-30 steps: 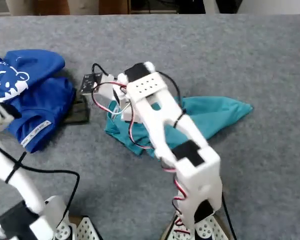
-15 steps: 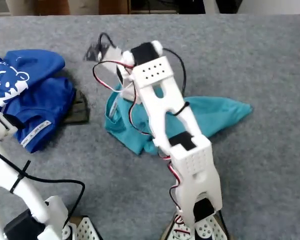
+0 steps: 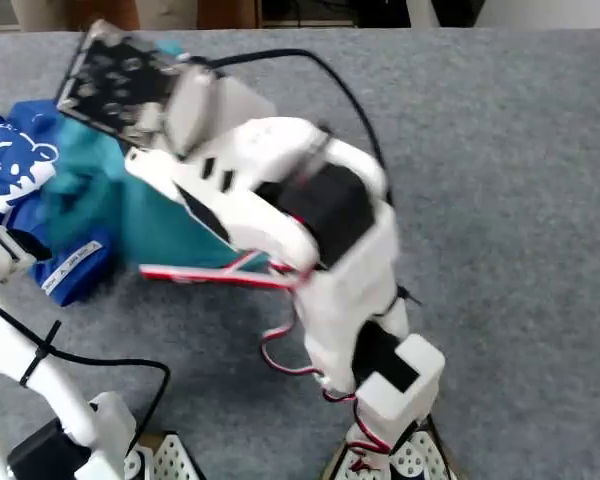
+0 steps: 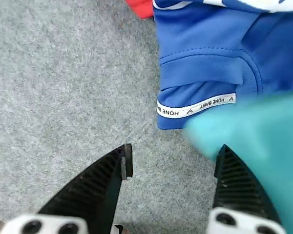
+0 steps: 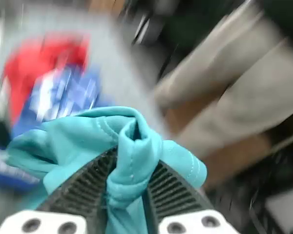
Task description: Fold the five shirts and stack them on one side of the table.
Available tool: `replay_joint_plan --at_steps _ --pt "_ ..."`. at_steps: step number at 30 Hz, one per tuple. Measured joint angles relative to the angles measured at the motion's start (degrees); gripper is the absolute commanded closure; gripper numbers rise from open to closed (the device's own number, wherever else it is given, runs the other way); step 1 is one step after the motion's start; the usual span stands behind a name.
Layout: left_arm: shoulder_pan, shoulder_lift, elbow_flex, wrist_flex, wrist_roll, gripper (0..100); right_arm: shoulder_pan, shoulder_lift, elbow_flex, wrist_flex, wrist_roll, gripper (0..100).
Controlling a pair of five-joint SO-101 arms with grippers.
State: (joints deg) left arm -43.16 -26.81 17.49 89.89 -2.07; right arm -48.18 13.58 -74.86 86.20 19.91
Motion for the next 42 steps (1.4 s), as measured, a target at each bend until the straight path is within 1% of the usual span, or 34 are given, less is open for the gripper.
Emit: replay_joint_plan --at_steps 2,4,6,9,11,13,17,21,25,31,36,38,40,42 --pt "0.0 0.0 0.0 0.0 0.0 73 1.3 -0.9 -1.2 -0.7 -0.7 99.8" --pt "0.0 0.0 0.0 0.0 0.0 73 5.1 -1.1 -1.3 0.9 -1.0 99.7" --pt "0.0 0.0 0.0 0.0 0.0 73 10.8 -1.1 -0.9 5.6 -1.0 99.7" --pt "0.0 0.0 0.0 0.0 0.0 73 21.3 -1.0 2.3 14.0 -1.0 99.5" --pt "0.0 0.0 0.0 0.0 0.0 73 29.1 -0.4 7.6 14.8 -0.4 99.6" --pt "0.0 0.0 0.0 0.0 0.0 73 37.0 0.7 14.2 14.9 2.6 99.7" --pt "1.3 0.0 0.0 0.0 0.0 73 48.4 4.3 30.4 14.3 9.0 99.7" --pt "5.1 0.0 0.0 0.3 0.0 73 59.0 6.2 44.6 6.4 15.3 99.7" --pt "11.8 0.0 0.0 1.8 0.0 73 67.7 6.5 55.5 -3.3 21.4 99.7" --pt "23.3 0.0 2.6 1.5 0.0 73 77.5 6.5 68.7 -15.6 32.0 99.7" --pt "31.3 0.0 8.0 -4.3 0.3 73 83.8 6.5 74.5 -24.5 39.4 99.2" --pt "34.3 0.0 9.6 -7.3 2.2 72 85.7 6.5 76.0 -26.6 42.5 95.6" --pt "37.3 0.0 9.9 -10.2 4.6 72 86.9 6.5 76.7 -27.5 44.7 86.8" --pt "40.5 0.0 10.2 -13.5 7.4 72 87.6 6.5 76.7 -28.0 45.4 78.2"
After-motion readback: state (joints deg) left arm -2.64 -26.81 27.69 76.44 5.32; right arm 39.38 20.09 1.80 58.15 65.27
